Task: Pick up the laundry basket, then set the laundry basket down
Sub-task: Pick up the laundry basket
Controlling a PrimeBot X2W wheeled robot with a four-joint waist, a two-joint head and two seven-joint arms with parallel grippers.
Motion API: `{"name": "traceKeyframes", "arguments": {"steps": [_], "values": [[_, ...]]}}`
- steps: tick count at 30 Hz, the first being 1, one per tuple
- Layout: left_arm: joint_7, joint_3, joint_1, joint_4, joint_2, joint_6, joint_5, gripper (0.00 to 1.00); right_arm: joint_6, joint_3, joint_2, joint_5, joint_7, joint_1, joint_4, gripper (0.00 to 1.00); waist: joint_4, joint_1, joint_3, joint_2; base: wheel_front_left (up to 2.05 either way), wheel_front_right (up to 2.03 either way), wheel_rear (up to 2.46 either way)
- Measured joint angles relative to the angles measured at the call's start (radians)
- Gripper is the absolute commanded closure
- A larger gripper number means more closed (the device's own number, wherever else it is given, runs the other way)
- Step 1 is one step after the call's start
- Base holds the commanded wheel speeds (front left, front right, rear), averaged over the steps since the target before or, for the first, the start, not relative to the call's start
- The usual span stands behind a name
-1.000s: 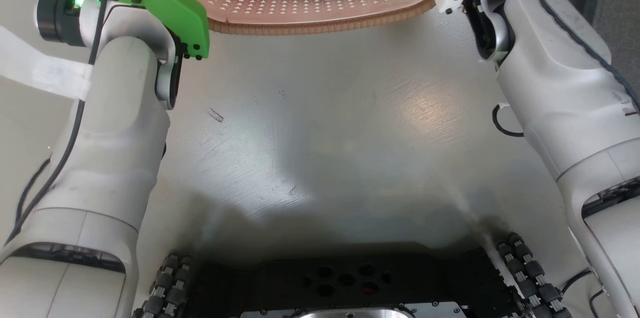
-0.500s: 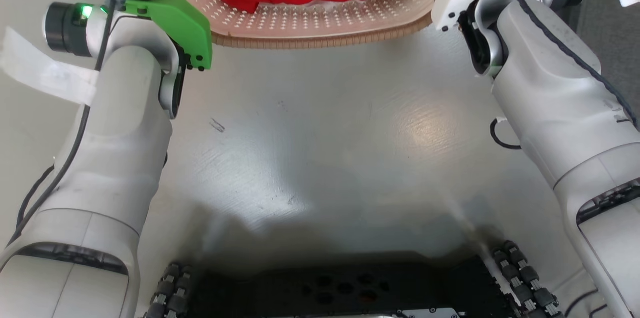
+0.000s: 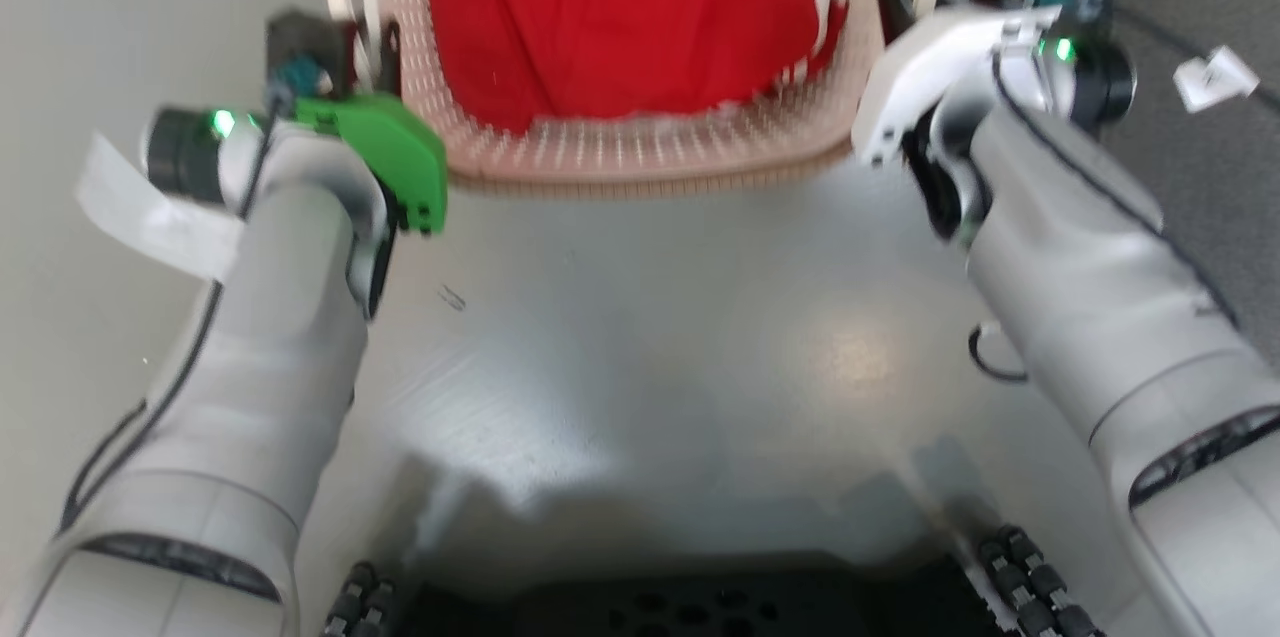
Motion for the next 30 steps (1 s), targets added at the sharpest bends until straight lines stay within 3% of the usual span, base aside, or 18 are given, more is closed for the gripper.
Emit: {"name": "traceKeyframes", "arguments": {"steps": [23, 30], "values": [[0.001, -0.094, 0.283, 0.069, -0.012, -0.025, -0.123, 1.0, 0.015, 0.099, 0.021, 0.102, 0.012, 0.295, 0.052, 1.0, 0.012, -0.0001, -0.294, 0.0, 0.0, 0.0, 0.0], [0.056, -0.12, 0.351, 0.101, -0.018, -0.027, -0.144, 1.0, 0.015, 0.136, 0.027, 0.137, 0.063, 0.379, 0.054, 1.0, 0.011, -0.0001, -0.385, 0.0, 0.0, 0.0, 0.0]]}}
